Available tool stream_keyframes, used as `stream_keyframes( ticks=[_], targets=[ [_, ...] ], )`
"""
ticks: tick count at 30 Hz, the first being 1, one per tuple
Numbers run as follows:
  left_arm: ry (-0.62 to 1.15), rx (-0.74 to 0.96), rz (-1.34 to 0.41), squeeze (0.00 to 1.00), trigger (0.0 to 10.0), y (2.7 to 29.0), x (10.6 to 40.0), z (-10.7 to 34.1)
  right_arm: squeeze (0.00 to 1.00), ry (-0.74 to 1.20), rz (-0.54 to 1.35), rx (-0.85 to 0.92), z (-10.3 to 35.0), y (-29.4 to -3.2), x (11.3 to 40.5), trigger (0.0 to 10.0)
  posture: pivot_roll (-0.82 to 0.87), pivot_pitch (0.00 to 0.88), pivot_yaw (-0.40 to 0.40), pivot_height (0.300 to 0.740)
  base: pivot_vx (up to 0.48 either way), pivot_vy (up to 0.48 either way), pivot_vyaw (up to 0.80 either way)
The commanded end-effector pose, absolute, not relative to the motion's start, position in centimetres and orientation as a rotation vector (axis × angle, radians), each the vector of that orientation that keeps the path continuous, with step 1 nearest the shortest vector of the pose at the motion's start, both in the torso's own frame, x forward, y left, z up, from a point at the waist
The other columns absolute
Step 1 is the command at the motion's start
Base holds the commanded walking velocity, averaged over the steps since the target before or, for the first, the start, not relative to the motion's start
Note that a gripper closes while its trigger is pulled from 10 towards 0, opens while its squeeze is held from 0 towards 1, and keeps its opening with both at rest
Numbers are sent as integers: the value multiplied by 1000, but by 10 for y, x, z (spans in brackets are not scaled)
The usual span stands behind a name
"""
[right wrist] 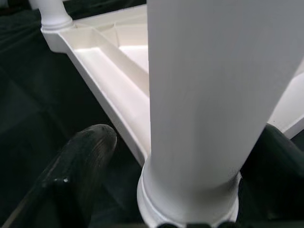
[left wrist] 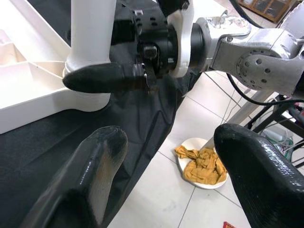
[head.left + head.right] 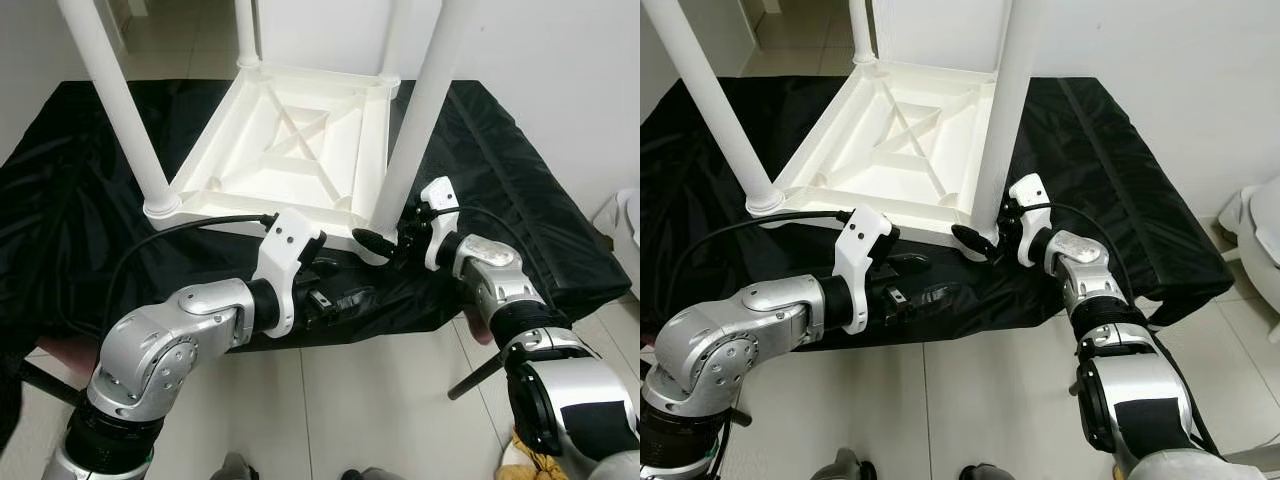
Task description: Building children table
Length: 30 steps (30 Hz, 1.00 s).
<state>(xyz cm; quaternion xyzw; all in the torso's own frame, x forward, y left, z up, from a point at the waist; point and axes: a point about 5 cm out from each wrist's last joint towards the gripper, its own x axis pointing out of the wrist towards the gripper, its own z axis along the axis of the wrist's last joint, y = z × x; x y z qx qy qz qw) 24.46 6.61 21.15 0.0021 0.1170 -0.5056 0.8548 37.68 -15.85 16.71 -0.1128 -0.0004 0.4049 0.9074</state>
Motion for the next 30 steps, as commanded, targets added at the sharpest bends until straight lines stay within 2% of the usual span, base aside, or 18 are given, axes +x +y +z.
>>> stream_keyframes(
  ticks=[1, 2, 18, 21, 26, 30],
  targets=[
    [238, 19, -1094, 0, 10000, 64, 243, 214, 0, 4, 844, -248, 168, -157, 378, 2275, 14, 60, 17, 740, 0, 0, 0],
    [238, 19, -1093, 0, 10000, 64, 243, 214, 0, 25, 848, -261, 166, -158, 378, 0, 14, 60, 16, 740, 0, 0, 0],
    [242, 17, -1090, 0, 10000, 64, 242, 213, 0, 69, 835, -263, 157, -173, 374, 0, 11, 68, 12, 740, 0, 0, 0],
    [244, 16, -1088, 0, 10000, 65, 241, 212, 0, 83, 729, -222, 155, -179, 377, 0, 5, 78, 8, 740, 0, 0, 0],
    [244, 14, -1087, 0, 10000, 65, 241, 212, 0, 75, 693, -221, 155, -180, 377, 0, 0, 82, 8, 740, 0, 0, 0],
    [243, 9, -1082, 0, 10000, 64, 243, 211, 0, 8, 568, -123, 157, -175, 377, 0, -13, 93, 6, 740, 0, 0, 0]
  ],
)
